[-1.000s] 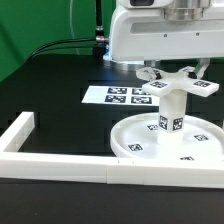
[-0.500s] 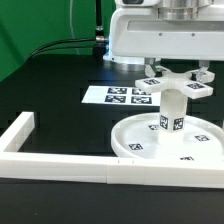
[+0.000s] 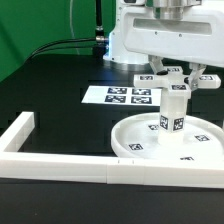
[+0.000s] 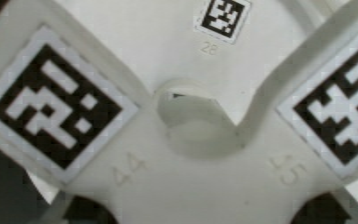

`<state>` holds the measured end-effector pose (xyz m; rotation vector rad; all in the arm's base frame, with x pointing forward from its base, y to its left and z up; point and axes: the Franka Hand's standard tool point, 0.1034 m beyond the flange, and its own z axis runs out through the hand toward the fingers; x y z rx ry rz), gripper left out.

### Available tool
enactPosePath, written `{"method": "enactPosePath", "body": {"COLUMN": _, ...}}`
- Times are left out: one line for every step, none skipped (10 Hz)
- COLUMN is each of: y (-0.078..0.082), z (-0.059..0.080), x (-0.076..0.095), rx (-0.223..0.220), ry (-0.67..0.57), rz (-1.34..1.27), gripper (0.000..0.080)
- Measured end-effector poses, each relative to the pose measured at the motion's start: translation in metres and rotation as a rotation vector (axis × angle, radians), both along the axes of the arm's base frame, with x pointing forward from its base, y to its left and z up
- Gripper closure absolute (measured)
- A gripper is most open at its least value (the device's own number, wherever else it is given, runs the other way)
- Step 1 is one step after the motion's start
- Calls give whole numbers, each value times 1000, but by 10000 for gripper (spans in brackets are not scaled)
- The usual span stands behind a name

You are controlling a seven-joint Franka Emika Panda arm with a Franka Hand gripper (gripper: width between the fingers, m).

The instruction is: Assemble round table

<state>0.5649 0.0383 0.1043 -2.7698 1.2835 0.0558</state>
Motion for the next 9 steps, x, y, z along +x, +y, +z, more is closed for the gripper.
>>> {"method": "enactPosePath", "body": {"y": 0, "z": 0, "x": 0, "rx": 6, "ry": 10, "rz": -112, "gripper": 350}}
{"method": "enactPosePath", "body": {"y": 0, "z": 0, "x": 0, "rx": 7, "ry": 15, "rz": -202, "gripper": 350}}
{"method": "enactPosePath", "body": {"y": 0, "z": -1, "x": 0, "rx": 7, "ry": 19, "rz": -321, "gripper": 350}}
{"method": "enactPosePath", "body": {"y": 0, "z": -1, "x": 0, "rx": 10, "ry": 28, "rz": -419, "gripper": 350}}
{"method": "enactPosePath", "body": {"y": 0, "z": -1, "x": 0, "rx": 11, "ry": 40, "rz": -492, "gripper": 350}}
{"method": "enactPosePath", "body": {"y": 0, "z": -1, "x": 1, "rx": 12, "ry": 54, "rz": -514, "gripper": 350}}
{"method": "enactPosePath", "body": {"y": -1, "z": -1, "x": 1, "rx": 18, "ry": 60, "rz": -567, "gripper": 350}}
{"method": "enactPosePath", "body": {"y": 0, "z": -1, "x": 1, "rx": 24, "ry": 67, "rz": -616, "gripper": 350}}
{"method": "enactPosePath", "body": {"y": 3, "z": -1, "x": 1, "rx": 36, "ry": 78, "rz": -700, "gripper": 350}}
